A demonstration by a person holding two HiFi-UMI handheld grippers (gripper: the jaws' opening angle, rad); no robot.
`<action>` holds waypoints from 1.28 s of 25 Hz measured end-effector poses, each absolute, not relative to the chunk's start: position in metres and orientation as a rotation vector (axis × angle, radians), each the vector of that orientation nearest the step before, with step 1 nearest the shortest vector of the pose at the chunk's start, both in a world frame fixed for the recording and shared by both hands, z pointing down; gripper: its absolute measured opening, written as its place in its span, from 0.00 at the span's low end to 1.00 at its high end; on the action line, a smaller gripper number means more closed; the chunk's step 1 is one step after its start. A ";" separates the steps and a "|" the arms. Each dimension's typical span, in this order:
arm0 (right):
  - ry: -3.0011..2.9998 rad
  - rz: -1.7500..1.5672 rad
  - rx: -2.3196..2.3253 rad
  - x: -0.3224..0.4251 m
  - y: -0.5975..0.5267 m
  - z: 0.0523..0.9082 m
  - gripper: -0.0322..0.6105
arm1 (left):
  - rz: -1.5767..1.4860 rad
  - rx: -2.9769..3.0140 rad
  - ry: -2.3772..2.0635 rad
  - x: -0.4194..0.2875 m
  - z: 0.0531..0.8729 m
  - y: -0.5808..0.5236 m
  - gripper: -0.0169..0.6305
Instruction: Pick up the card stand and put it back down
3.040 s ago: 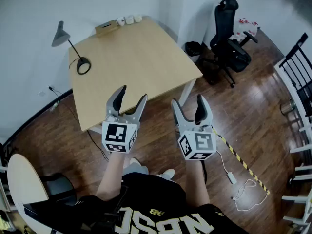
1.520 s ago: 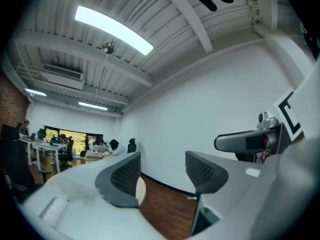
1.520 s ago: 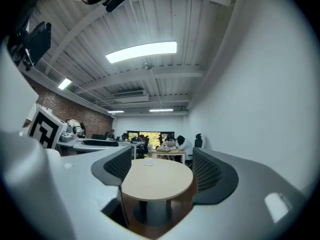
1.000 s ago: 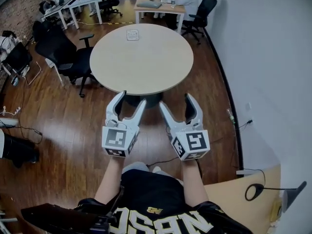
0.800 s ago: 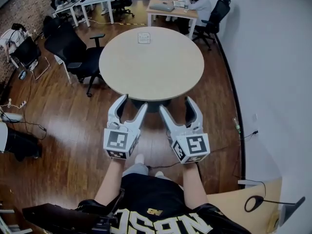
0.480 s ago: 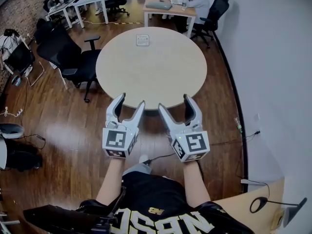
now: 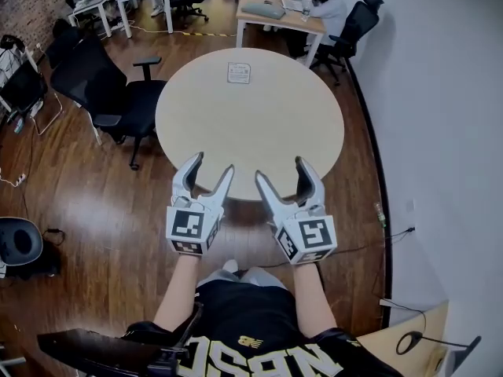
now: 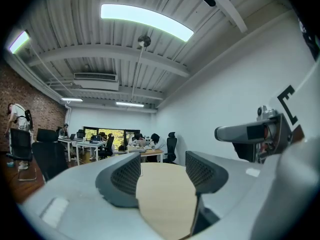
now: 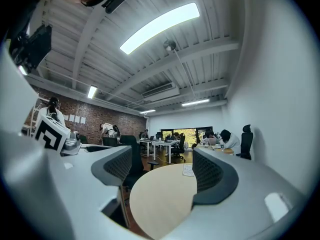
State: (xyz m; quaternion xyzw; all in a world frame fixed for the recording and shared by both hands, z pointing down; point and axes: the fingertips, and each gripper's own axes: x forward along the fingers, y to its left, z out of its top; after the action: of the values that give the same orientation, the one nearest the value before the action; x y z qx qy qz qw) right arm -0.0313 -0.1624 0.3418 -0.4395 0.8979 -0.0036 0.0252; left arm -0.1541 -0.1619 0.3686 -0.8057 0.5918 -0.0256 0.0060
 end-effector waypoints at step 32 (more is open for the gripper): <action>2.874 -0.103 -1.178 -0.056 -0.442 0.360 0.64 | -0.197 -2.364 2.033 -0.182 0.378 -0.410 0.46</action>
State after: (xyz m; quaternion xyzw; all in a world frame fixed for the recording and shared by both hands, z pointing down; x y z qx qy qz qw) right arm -0.0555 -0.4422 0.3600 -0.3789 0.9247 -0.0331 0.0171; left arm -0.1823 -0.4096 0.3780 -0.7566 0.6508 -0.0630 0.0089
